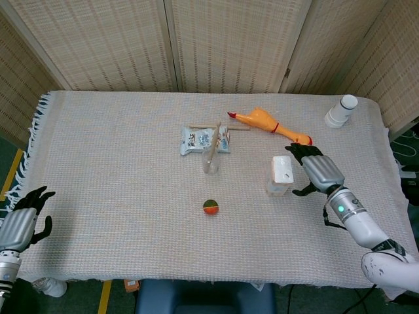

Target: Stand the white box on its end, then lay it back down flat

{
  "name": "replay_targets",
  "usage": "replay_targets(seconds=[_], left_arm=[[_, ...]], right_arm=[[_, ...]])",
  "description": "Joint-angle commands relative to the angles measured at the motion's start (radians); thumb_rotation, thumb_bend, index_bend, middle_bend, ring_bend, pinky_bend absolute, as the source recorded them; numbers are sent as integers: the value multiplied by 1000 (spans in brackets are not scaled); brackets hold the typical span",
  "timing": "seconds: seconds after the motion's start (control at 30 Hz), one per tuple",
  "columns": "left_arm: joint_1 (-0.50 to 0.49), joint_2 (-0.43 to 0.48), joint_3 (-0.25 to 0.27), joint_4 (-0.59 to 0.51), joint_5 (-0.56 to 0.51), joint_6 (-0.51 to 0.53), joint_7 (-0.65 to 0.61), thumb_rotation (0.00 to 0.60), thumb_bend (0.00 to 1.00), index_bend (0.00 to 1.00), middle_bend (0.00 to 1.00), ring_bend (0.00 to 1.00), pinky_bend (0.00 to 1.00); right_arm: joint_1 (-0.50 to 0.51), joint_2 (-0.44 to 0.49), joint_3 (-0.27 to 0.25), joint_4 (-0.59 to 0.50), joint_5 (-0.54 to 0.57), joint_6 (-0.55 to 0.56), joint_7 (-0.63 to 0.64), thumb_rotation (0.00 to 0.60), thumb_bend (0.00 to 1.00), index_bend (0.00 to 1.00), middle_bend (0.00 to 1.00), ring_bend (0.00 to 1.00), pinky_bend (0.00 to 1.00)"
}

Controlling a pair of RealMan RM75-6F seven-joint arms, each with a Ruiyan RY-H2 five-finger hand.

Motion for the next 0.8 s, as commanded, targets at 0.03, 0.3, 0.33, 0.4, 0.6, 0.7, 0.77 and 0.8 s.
replay_targets(seconds=[0.03, 0.3, 0.33, 0.4, 0.6, 0.7, 0.77, 0.8], left_arm=[[0, -1, 1, -1, 0, 1, 5, 600, 615, 145, 0, 0, 111], [2, -2, -4, 7, -9, 6, 6, 600, 615, 145, 0, 0, 111], [2, -2, -4, 8, -9, 5, 5, 600, 615, 145, 0, 0, 111], [1, -3, -4, 10, -9, 4, 4, 600, 615, 145, 0, 0, 111], [1, -3, -3, 11, -7, 2, -1, 600, 616, 145, 0, 0, 111], [2, -2, -5, 12, -9, 3, -4, 600, 616, 145, 0, 0, 111], [2, -2, -5, 13, -9, 2, -6, 600, 616, 145, 0, 0, 111], [2, -2, -5, 13, -9, 2, -7, 600, 616, 145, 0, 0, 111]], right_arm=[[83, -20, -8, 8, 129, -73, -104, 600, 114, 0, 0, 0, 0], [150, -75, -27, 61, 264, -90, -176, 600, 114, 0, 0, 0, 0], [158, -83, -30, 70, 281, -92, -182, 600, 114, 1, 0, 0, 0], [169, -93, -33, 82, 303, -94, -191, 600, 114, 9, 1, 0, 0], [198, -120, -48, 104, 356, -82, -225, 600, 114, 79, 74, 0, 0], [209, -130, -51, 113, 379, -77, -236, 600, 114, 127, 109, 0, 0], [216, -138, -54, 119, 391, -73, -243, 600, 114, 142, 119, 0, 0], [218, -140, -55, 120, 396, -72, -245, 600, 114, 143, 122, 0, 0]])
